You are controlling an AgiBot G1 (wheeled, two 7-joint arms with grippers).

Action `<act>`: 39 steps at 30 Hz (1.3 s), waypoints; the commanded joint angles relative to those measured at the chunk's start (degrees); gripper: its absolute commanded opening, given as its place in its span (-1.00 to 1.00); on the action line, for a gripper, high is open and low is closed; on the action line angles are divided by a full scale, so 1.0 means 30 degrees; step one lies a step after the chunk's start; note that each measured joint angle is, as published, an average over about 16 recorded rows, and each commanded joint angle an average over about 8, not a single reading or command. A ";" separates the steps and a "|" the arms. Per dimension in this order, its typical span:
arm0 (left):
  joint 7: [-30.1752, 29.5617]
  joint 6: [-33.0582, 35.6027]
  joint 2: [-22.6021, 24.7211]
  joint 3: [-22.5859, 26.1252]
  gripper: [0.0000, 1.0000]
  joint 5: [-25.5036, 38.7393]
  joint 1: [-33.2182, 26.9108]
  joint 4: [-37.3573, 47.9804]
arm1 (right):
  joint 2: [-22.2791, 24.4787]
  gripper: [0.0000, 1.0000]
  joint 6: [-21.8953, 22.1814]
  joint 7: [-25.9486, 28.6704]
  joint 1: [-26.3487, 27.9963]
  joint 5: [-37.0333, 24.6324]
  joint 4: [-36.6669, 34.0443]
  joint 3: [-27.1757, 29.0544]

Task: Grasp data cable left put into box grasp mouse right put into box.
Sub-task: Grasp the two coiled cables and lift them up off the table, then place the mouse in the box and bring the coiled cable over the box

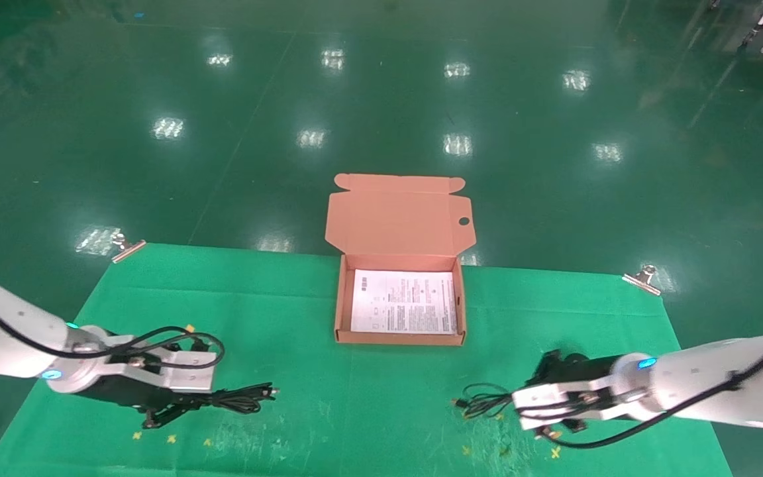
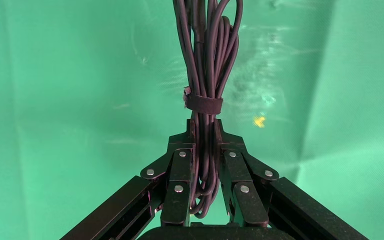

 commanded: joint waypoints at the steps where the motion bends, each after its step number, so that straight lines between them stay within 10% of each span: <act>1: -0.0385 0.0556 -0.1019 -0.0082 -1.00 -0.0078 -0.0069 -0.1943 | 0.0669 -1.00 -0.0107 0.0540 0.0216 0.0071 0.0521 0.0297; 12: -0.3817 -0.0945 -0.3235 -0.1372 -1.00 0.2029 -0.1706 -0.8785 | 0.1561 -1.00 0.1383 0.2468 0.3434 0.0584 0.1549 0.2440; 39: -0.1457 -0.5362 0.1115 -0.2558 -1.00 0.3276 -0.5650 -0.5004 | -0.3427 -1.00 0.4022 0.1533 0.8380 0.1781 0.0097 0.3469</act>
